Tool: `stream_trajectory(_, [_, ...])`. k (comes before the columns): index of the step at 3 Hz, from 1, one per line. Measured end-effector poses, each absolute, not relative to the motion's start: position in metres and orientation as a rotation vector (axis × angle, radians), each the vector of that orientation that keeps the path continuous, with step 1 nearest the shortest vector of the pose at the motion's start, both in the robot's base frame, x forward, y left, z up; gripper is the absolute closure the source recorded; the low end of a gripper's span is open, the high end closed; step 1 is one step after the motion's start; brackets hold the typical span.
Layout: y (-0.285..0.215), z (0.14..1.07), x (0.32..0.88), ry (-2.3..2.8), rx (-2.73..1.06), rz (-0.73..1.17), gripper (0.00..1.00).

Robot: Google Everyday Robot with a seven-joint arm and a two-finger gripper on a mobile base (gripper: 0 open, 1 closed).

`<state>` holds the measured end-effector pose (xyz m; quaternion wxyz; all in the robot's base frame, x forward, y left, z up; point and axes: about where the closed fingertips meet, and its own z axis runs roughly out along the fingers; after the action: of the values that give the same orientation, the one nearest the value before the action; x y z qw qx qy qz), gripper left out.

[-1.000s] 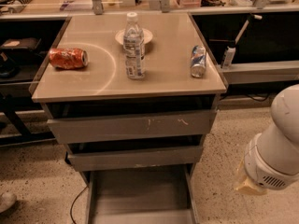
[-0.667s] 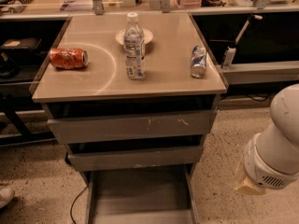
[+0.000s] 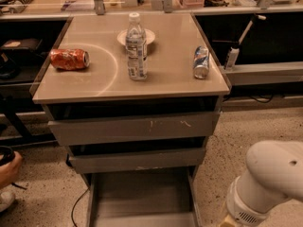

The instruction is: Close bottom drawer

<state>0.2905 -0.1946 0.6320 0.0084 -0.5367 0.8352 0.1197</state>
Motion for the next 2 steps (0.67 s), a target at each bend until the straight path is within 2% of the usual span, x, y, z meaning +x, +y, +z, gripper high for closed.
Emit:
stream_trajectory(1, [-0.1801, 0.5486, 0.2746, 2.681, -1.593, 0.514, 1.0])
stream_trajectory(2, [-0.1801, 0.5486, 0.2746, 2.681, -1.593, 0.514, 1.0])
